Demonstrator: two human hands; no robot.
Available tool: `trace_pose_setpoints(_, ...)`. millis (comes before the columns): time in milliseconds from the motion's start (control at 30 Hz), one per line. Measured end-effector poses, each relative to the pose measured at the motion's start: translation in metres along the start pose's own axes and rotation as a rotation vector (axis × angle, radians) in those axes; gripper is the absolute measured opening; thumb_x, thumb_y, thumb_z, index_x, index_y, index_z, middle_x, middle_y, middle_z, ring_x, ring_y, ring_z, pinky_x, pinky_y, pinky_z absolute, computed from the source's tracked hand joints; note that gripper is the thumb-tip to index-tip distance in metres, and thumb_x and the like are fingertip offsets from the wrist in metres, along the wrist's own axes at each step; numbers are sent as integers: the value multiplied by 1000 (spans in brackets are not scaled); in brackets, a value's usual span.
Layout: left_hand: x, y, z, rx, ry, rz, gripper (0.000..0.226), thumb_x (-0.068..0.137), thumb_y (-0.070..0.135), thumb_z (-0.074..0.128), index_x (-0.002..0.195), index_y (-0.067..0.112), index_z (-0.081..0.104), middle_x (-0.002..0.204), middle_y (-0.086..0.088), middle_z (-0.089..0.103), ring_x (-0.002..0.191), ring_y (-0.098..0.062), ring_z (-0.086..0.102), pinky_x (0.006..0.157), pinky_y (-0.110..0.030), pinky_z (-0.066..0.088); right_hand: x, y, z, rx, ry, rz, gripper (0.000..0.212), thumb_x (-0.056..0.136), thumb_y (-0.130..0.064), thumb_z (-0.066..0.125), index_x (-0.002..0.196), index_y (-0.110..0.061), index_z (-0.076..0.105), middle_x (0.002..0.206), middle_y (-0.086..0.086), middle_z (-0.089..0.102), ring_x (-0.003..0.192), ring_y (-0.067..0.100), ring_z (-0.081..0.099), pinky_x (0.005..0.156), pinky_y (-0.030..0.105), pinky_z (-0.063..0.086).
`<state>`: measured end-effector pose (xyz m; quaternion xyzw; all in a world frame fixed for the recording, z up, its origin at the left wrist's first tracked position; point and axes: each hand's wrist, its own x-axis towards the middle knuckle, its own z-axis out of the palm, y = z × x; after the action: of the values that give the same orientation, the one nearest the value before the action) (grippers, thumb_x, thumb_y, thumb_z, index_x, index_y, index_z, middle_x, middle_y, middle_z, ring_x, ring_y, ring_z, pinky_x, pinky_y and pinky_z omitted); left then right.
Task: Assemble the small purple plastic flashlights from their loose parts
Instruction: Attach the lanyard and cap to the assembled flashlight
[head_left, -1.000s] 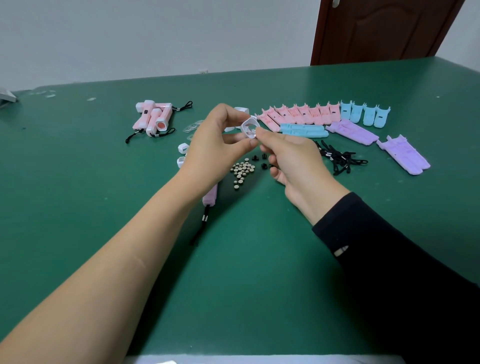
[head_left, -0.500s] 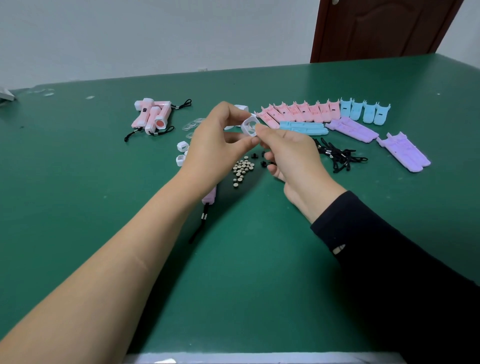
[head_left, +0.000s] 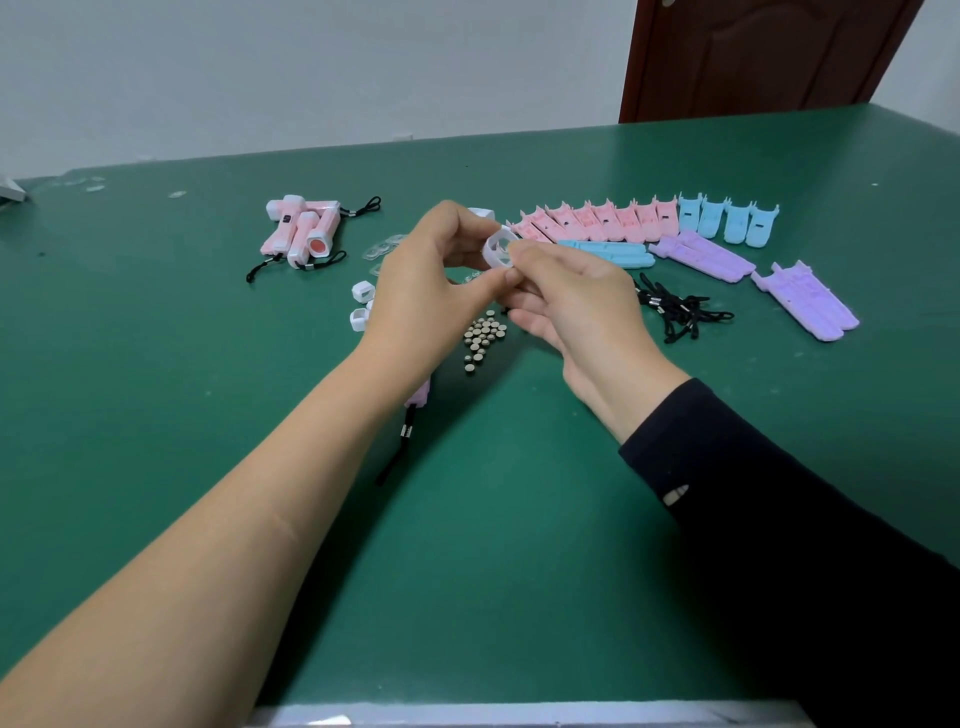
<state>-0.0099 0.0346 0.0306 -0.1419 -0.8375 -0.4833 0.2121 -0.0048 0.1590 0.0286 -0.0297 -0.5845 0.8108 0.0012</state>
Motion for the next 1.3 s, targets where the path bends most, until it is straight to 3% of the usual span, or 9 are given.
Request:
trace_pose_setpoints(233,-1,0,1,15,-1,19,25,80,11,78,93,20,59,89,19,65,79,9,62,71,-5,41,3,0,-2,5,10,7,4,87,-15,66,84,-17,67,59,-8,65,56,5,64,60,17,55)
trace_pose_setpoints(367,-1,2,3,75,-18,44,28,78,7,76,92,26,61,89,21,64,80,12,59,69,-2,38,3,5,0,-44,52,-20,10,86,-9,62,93,-11,67,60,-7,63,55,6,63,60,19,54)
trace_pose_setpoints(533,0,3,1,3,8,-15,25,80,11,77,96,17,59,95,12,68,85,0,65,79,-13,49,2,1,1,-53,35,-36,7,86,-12,61,90,-16,66,56,-12,63,55,3,63,62,19,56)
trace_pose_setpoints(733,-2,3,5,43,3,-3,28,76,12,78,93,16,56,92,15,67,81,8,62,69,-5,41,2,-1,1,-57,33,-5,11,84,-8,64,89,-17,66,64,-8,61,58,5,59,68,25,57)
trace_pose_setpoints(900,-4,4,5,94,7,33,27,76,12,77,88,18,53,86,17,64,83,10,61,67,-6,40,2,-3,-1,-45,-27,12,9,85,-8,67,89,-15,66,70,-5,65,58,4,59,72,25,57)
trace_pose_setpoints(1167,-4,6,3,211,32,124,21,77,11,76,89,10,59,83,16,63,74,14,55,65,-4,38,5,-5,-4,-87,-3,1,13,82,-4,66,89,-14,70,66,-7,67,56,2,62,66,18,56)
trace_pose_setpoints(1300,-1,9,2,169,-71,59,28,81,13,75,102,19,58,94,21,62,88,10,59,69,-3,40,7,-4,-5,-151,45,-32,14,81,-6,68,84,-20,70,69,-8,67,56,2,62,60,17,52)
